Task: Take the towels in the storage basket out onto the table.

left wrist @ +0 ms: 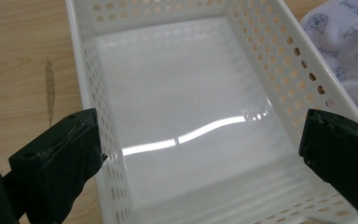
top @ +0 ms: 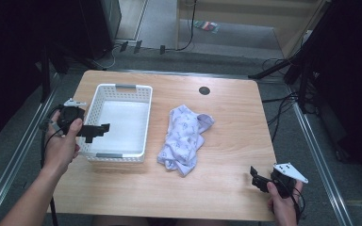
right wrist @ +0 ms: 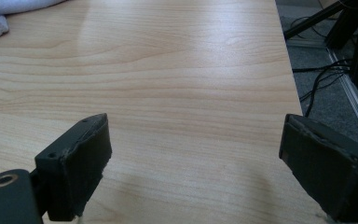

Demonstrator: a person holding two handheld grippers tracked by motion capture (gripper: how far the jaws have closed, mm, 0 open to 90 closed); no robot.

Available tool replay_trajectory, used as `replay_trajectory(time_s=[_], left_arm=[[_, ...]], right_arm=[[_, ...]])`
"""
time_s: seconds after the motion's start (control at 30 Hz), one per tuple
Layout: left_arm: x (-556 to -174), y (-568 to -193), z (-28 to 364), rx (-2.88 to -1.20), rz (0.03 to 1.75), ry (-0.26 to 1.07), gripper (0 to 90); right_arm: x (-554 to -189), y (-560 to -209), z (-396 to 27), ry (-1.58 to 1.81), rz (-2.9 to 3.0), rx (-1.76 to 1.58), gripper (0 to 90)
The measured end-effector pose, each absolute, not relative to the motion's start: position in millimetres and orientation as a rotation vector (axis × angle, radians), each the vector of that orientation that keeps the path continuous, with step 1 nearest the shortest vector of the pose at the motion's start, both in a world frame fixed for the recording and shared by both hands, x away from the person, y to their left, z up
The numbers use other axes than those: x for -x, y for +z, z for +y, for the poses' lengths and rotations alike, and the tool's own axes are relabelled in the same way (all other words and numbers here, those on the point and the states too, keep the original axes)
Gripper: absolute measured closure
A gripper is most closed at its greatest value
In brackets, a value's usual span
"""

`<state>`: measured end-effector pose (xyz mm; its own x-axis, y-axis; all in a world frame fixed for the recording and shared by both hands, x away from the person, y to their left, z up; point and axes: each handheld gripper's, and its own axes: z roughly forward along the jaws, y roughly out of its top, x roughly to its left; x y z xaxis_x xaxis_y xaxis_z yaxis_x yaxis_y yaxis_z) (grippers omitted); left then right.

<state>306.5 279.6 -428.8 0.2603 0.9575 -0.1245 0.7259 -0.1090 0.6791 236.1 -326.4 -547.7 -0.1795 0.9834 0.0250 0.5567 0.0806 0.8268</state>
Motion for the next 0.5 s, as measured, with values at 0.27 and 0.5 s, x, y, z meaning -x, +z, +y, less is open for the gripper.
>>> replay_trajectory(time_s=[0.27, 0.5], left_arm=[[-280.5, -438.5, 301.1, -1.792, 1.471, 0.524, 0.0], [-257.9, -449.6, 318.2, -1.717, 1.442, 0.585, 0.0]], right_arm=[[-235.8, -547.6, -325.8, 0.968, 1.790, -1.524, 9.9], [-235.4, -547.6, -325.7, 0.967, 1.784, -1.521, 10.3]])
